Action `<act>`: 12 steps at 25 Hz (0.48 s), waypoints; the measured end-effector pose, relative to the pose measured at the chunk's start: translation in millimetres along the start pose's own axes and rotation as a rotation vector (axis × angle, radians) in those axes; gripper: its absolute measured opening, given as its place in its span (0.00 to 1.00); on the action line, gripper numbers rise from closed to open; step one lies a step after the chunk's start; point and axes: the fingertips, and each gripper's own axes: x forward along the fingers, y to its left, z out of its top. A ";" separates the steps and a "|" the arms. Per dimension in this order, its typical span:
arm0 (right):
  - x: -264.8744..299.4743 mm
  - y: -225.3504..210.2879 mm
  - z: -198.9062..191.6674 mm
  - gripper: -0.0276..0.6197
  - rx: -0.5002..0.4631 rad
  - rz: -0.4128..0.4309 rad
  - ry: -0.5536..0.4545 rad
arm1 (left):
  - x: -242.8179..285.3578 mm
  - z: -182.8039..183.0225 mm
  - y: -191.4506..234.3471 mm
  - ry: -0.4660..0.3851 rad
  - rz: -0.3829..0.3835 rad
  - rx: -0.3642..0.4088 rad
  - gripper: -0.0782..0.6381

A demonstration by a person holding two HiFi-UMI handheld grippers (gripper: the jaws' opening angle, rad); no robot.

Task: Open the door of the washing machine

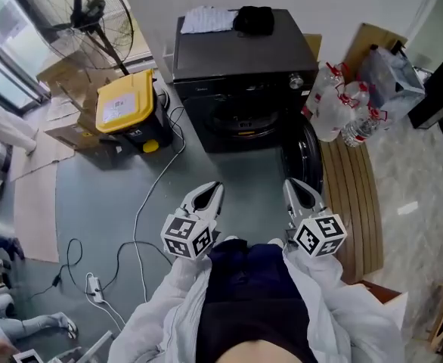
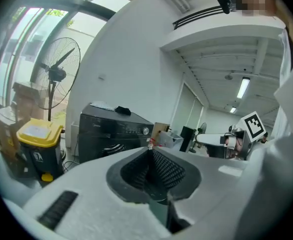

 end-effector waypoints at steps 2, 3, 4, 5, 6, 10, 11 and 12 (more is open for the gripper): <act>-1.3 14.3 -8.6 0.06 -0.023 0.000 0.009 | -13.2 -0.5 7.5 -0.012 0.016 0.007 0.13; -3.6 19.1 -14.9 0.06 -0.025 -0.002 0.016 | -18.9 -3.6 10.2 -0.011 0.022 0.013 0.12; -6.3 22.3 -21.8 0.06 -0.025 -0.007 0.024 | -24.0 -7.8 12.5 -0.006 0.025 0.018 0.11; -9.3 24.5 -28.8 0.06 -0.025 -0.013 0.033 | -28.6 -12.7 14.6 0.000 0.026 0.023 0.11; -12.5 26.1 -35.4 0.06 -0.026 -0.021 0.039 | -32.7 -17.8 16.5 0.007 0.026 0.025 0.11; -22.0 30.7 -52.0 0.06 -0.019 -0.051 0.048 | -42.9 -31.4 21.0 0.016 0.008 0.023 0.11; -23.4 32.1 -53.9 0.06 -0.017 -0.057 0.048 | -43.8 -33.4 21.0 0.018 0.000 0.022 0.11; -24.5 33.6 -55.3 0.06 -0.017 -0.061 0.049 | -44.5 -35.3 21.1 0.021 -0.006 0.022 0.11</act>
